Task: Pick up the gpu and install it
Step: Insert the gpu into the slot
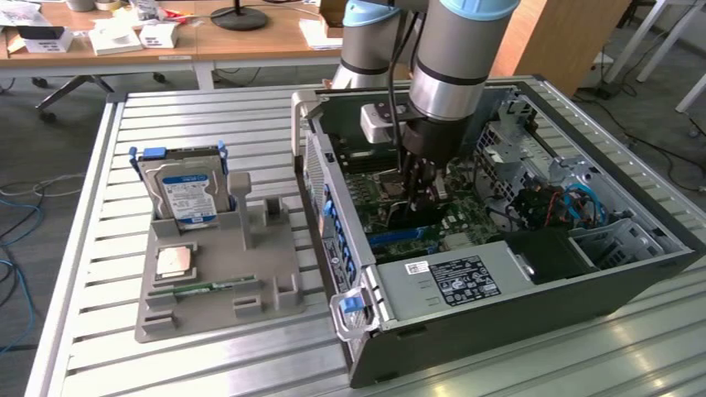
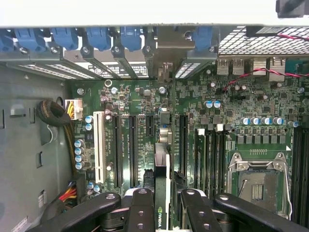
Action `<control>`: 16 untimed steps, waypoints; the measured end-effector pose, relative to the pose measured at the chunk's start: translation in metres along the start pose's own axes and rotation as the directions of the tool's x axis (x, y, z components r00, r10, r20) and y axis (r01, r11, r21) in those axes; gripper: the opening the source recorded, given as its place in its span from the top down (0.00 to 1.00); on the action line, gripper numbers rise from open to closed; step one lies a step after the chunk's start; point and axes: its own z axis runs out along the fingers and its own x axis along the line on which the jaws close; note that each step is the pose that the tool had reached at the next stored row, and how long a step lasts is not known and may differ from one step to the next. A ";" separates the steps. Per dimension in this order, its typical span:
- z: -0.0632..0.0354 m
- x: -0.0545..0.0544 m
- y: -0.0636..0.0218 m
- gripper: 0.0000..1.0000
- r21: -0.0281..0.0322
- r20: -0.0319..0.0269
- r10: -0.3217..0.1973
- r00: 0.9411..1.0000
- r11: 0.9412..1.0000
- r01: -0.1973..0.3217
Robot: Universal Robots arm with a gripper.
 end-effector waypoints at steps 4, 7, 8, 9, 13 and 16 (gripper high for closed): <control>0.0009 0.000 0.0001 0.74 0.000 0.000 0.000 1.000 1.000 0.000; 0.0019 0.000 0.0001 0.74 0.000 0.000 0.000 1.000 1.000 0.000; 0.0020 0.000 0.0001 0.74 0.000 0.000 0.000 1.000 1.000 0.000; 0.0020 0.000 0.0001 0.74 0.000 0.000 0.000 1.000 1.000 0.000; 0.0021 0.000 0.0001 0.74 0.000 0.000 0.000 1.000 1.000 0.000; 0.0022 0.000 0.0001 0.74 0.000 0.002 0.000 1.000 1.000 0.000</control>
